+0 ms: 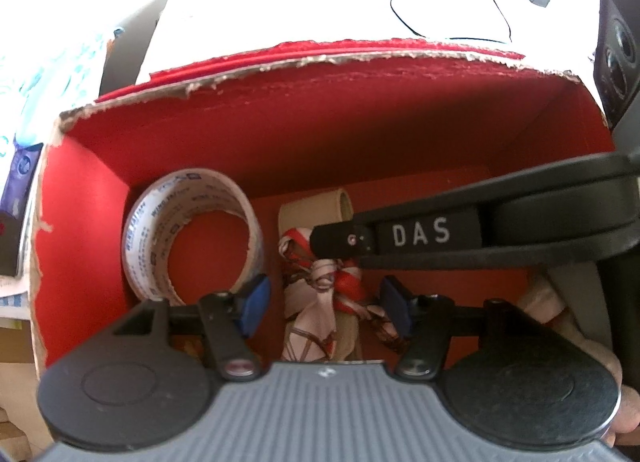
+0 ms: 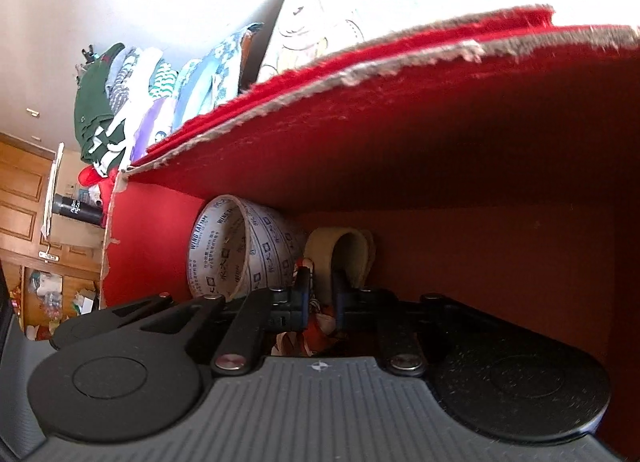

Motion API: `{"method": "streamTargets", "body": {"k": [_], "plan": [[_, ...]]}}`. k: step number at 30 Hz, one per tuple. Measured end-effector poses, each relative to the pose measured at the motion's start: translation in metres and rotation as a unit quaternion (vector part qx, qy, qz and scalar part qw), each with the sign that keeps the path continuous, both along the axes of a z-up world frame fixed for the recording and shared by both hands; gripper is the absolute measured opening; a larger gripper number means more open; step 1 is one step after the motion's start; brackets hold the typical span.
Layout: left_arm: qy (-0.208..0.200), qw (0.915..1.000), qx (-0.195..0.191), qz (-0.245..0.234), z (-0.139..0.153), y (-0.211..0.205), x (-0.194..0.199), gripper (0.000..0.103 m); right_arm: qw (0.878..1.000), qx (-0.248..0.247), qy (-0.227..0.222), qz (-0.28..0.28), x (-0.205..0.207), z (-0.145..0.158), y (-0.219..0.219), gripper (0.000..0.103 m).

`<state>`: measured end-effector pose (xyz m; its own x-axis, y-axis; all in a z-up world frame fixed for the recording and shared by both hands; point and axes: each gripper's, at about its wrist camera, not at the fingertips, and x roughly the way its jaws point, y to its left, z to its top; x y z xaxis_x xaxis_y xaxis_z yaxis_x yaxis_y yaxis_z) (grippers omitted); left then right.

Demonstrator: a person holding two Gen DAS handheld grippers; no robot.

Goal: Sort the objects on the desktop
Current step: 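Lower the wrapped item into the red box beside the tape roll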

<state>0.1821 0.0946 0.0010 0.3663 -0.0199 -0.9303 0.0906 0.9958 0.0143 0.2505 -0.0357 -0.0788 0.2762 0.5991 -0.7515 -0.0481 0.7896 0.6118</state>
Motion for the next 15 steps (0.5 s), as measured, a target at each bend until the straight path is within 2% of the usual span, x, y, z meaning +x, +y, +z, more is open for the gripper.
{"method": "streamTargets", "body": {"k": [4, 5, 8, 15], "plan": [[0.003, 1.0, 0.001, 0.002, 0.001, -0.002, 0.001, 0.063, 1.0, -0.005, -0.004, 0.001, 0.004, 0.0, 0.018, 0.017], [0.004, 1.0, 0.001, 0.002, 0.001, -0.003, 0.002, 0.063, 1.0, -0.009, -0.005, 0.0, 0.008, 0.0, 0.035, 0.019], [0.005, 1.0, 0.001, 0.002, 0.002, -0.004, 0.003, 0.064, 1.0, -0.021, -0.012, -0.003, 0.004, 0.004, 0.029, 0.03], [0.007, 1.0, 0.005, 0.001, 0.003, -0.009, 0.004, 0.066, 1.0, -0.024, -0.015, -0.011, 0.01, 0.0, 0.049, 0.03]]}}
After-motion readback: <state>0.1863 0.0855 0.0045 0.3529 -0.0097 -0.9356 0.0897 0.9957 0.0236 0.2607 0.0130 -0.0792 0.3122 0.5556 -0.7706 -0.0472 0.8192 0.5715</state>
